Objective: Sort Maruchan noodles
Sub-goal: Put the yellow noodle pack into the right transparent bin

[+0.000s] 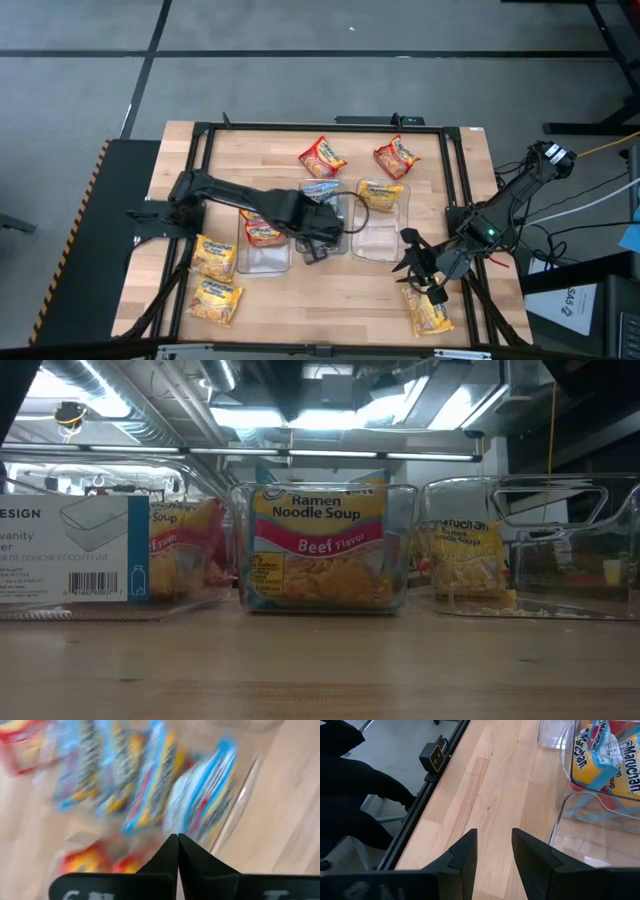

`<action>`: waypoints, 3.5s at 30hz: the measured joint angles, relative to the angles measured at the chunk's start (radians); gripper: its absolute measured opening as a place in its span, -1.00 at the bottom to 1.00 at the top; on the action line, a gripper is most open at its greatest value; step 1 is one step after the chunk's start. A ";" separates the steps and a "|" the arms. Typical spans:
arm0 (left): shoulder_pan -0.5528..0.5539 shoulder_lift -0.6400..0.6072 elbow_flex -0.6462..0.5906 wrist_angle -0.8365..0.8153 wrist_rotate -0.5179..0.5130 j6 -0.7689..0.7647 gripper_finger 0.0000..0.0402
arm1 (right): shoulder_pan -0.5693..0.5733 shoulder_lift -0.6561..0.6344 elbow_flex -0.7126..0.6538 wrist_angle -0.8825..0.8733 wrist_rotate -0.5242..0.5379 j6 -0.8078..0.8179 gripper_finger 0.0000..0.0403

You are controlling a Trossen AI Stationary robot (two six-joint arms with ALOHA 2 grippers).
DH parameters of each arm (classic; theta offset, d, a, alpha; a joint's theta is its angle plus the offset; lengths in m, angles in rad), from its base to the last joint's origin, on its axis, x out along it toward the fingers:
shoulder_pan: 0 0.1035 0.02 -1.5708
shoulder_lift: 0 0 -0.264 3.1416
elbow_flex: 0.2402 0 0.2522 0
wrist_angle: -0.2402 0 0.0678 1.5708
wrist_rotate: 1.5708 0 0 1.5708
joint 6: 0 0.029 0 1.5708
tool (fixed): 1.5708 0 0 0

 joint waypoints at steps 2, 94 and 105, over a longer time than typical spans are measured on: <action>-0.009 -0.034 0.033 -0.107 -0.001 0.030 -1.00 | 0.000 0.000 0.000 -0.002 0.000 0.000 -0.37; -0.664 -0.655 -1.041 0.125 0.281 -1.044 -1.00 | 0.000 0.003 0.000 0.030 0.093 0.184 -0.37; -0.664 -0.656 -0.666 0.001 0.073 -1.052 -1.00 | 0.000 0.003 0.000 0.074 0.136 0.181 -0.37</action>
